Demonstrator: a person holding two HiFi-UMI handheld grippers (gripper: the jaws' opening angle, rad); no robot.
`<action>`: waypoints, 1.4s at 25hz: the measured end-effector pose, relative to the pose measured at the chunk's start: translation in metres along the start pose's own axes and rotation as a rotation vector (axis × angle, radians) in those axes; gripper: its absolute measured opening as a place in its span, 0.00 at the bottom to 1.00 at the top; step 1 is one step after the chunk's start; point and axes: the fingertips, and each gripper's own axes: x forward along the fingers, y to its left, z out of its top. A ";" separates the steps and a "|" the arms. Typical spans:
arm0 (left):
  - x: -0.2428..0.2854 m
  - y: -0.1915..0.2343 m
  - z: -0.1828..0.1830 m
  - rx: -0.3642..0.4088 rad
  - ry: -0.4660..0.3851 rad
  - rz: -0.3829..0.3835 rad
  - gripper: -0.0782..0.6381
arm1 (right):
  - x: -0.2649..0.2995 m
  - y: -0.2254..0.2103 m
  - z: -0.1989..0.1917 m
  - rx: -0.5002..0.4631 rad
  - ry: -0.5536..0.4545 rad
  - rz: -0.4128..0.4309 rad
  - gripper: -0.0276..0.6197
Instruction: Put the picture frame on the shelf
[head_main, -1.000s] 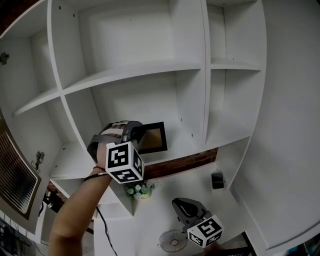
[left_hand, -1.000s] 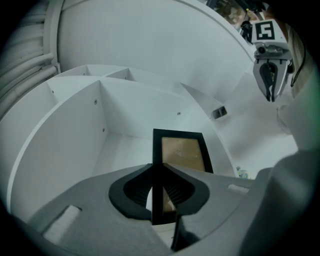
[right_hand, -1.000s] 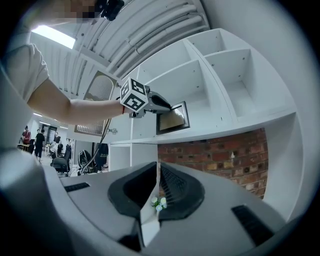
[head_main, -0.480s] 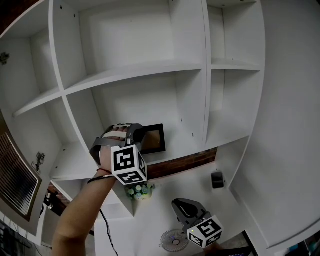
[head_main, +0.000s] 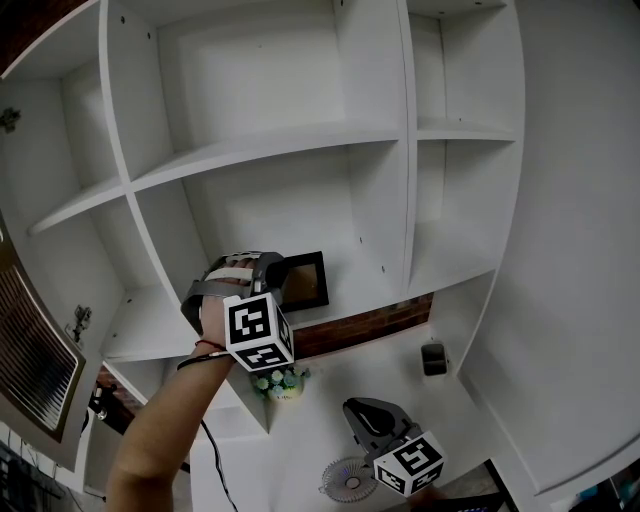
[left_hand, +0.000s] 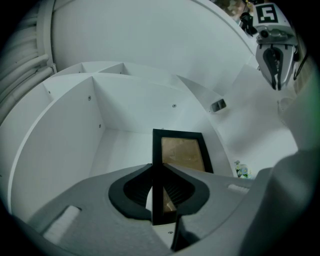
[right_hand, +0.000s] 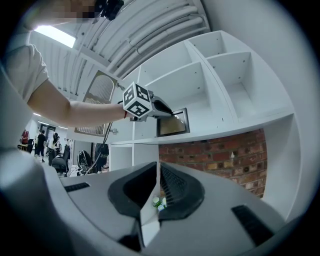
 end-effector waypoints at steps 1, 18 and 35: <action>0.000 0.000 0.001 0.005 -0.003 0.002 0.21 | 0.000 0.000 0.000 0.000 0.000 0.000 0.07; 0.004 0.000 0.001 0.009 -0.018 0.028 0.21 | -0.002 -0.002 -0.002 0.007 0.001 -0.007 0.07; 0.002 0.002 0.002 0.013 -0.034 0.033 0.23 | 0.001 -0.005 -0.002 0.010 -0.002 -0.004 0.07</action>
